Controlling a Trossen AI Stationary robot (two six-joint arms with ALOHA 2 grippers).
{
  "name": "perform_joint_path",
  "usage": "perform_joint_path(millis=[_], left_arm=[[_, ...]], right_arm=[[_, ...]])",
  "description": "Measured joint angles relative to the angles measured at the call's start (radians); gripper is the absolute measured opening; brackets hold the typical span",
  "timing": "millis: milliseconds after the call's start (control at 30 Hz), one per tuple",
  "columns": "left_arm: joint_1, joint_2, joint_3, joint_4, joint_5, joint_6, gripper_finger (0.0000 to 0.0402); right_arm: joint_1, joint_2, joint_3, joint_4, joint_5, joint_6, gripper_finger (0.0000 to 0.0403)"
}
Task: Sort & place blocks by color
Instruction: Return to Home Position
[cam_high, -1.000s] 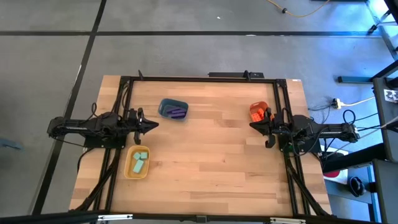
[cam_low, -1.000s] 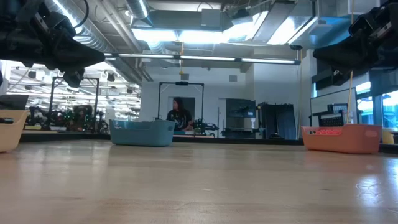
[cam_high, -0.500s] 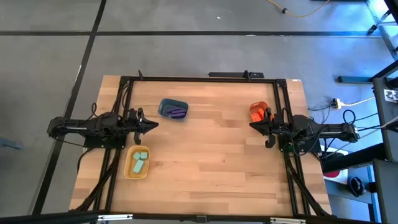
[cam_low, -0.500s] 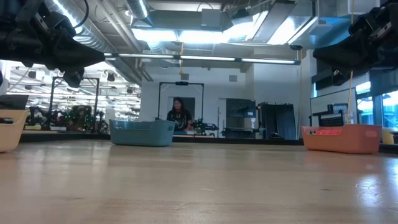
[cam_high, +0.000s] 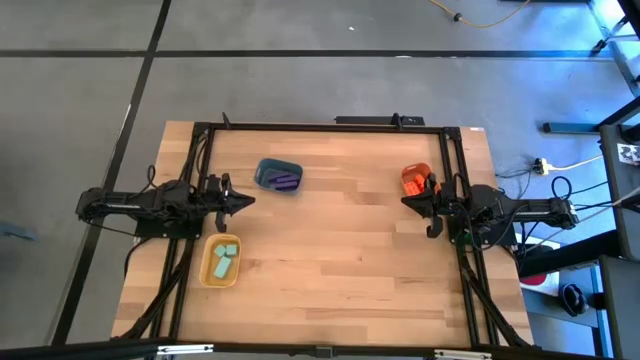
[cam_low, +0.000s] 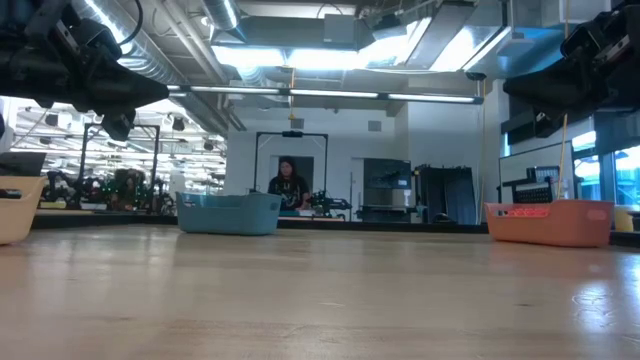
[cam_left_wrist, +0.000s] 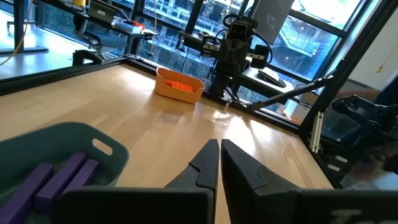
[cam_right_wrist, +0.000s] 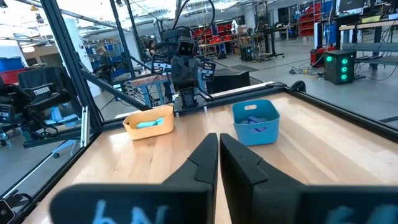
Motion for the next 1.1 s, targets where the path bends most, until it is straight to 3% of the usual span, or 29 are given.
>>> perform_joint_path(millis=[333,867,1100], left_arm=[[0.0,0.0,0.0,0.0,0.0,0.0,0.0022],[0.0,0.0,0.0,0.0,0.0,0.0,0.0001],[0.0,0.0,0.0,0.0,0.0,0.0,0.0009]], right_arm=[[0.0,0.0,0.0,0.0,0.0,0.0,0.002],[0.0,0.0,0.0,0.0,0.0,0.0,0.002],[0.0,0.0,0.0,0.0,0.0,0.0,0.002]])
